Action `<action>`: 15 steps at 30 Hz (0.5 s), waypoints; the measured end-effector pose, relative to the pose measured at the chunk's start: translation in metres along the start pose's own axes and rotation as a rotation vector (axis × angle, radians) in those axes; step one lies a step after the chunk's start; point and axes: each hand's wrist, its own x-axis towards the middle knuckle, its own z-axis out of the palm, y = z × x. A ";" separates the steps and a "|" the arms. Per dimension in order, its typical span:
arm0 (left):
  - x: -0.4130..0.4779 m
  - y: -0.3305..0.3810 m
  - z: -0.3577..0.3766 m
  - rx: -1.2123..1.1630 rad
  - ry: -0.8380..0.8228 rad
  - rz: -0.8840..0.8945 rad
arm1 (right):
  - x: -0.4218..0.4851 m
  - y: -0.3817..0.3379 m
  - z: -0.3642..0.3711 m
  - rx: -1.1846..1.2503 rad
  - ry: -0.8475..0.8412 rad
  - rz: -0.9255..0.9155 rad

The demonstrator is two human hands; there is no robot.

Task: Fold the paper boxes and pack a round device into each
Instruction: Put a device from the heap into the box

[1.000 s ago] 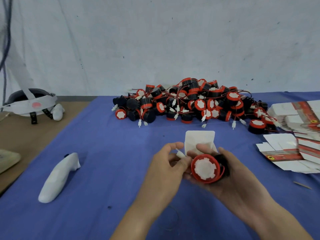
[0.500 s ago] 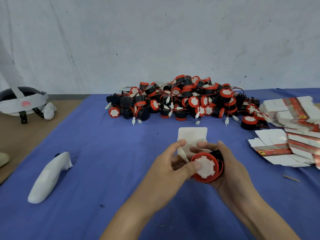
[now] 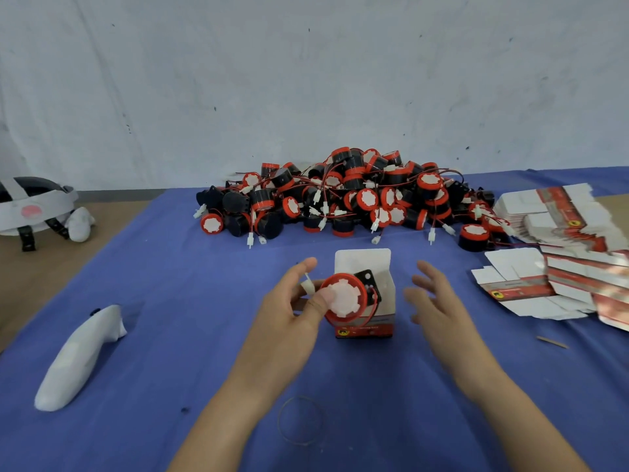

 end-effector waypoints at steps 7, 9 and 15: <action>0.006 -0.001 0.001 0.154 0.046 0.061 | 0.001 0.010 0.014 -0.150 -0.296 -0.059; 0.009 -0.001 0.001 0.192 0.048 0.064 | 0.000 0.008 0.014 -0.157 -0.313 -0.053; 0.012 -0.002 -0.002 0.444 -0.035 0.054 | -0.005 0.004 0.017 -0.179 -0.399 -0.087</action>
